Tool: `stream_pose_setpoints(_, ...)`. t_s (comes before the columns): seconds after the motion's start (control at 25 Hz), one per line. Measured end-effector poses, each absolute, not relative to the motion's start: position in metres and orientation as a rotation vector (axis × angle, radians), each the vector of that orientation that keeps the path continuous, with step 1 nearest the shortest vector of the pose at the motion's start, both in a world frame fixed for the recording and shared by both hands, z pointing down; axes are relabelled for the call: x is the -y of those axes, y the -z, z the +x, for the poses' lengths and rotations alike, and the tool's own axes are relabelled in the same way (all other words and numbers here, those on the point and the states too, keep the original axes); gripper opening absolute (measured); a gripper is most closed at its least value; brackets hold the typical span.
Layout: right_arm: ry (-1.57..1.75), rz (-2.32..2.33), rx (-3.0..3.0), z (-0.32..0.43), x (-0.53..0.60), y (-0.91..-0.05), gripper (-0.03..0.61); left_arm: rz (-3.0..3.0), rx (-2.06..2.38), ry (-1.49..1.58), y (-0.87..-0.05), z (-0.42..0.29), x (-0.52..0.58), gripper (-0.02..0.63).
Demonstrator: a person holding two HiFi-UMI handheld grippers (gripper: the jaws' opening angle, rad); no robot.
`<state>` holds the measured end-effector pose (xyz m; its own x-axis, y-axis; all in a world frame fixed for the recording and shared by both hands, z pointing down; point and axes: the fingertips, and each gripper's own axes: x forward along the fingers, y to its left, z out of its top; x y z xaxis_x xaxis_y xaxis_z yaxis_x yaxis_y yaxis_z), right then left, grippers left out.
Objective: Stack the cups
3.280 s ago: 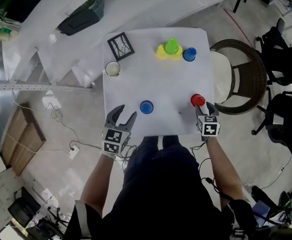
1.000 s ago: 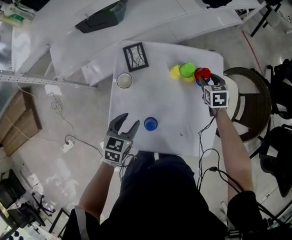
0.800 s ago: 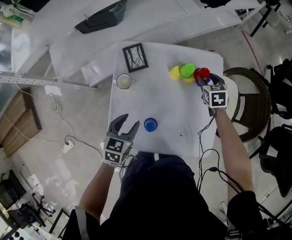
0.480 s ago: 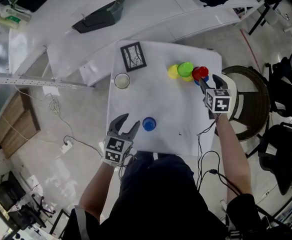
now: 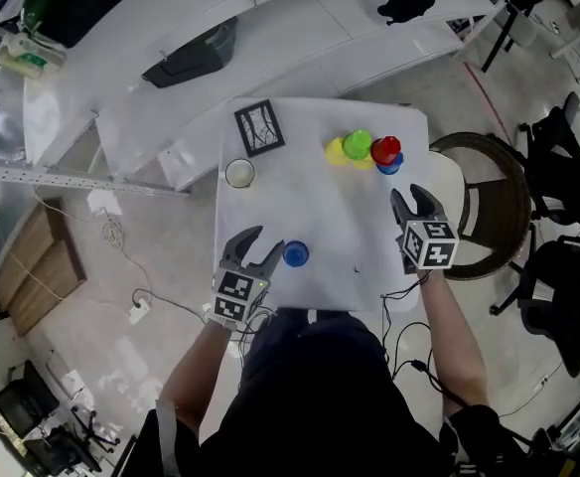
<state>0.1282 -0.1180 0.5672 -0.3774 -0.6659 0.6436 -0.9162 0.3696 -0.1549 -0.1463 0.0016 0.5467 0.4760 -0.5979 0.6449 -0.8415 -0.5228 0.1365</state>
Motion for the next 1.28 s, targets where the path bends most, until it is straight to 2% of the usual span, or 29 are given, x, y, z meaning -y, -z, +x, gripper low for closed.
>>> stream_pose_setpoints(0.24, -0.725, 1.391, 2.139, 0.123, 0.065, -0.575, 0.164, 2.308, 1.166, -0.757, -0.547, -0.134, -0.015, 0.212)
stream_pose_setpoints(0.8, -0.762, 1.421, 2.110, 0.127, 0.003, -0.585, 0.155, 2.331, 1.155, -0.824, -0.559, -0.131, -0.058, 0.212)
stream_pose_setpoints(1.28, -0.809, 1.429, 2.039, 0.136, -0.029, -0.601, 0.152, 2.319, 1.040, -1.034, -0.628, -0.127, -0.091, 0.213)
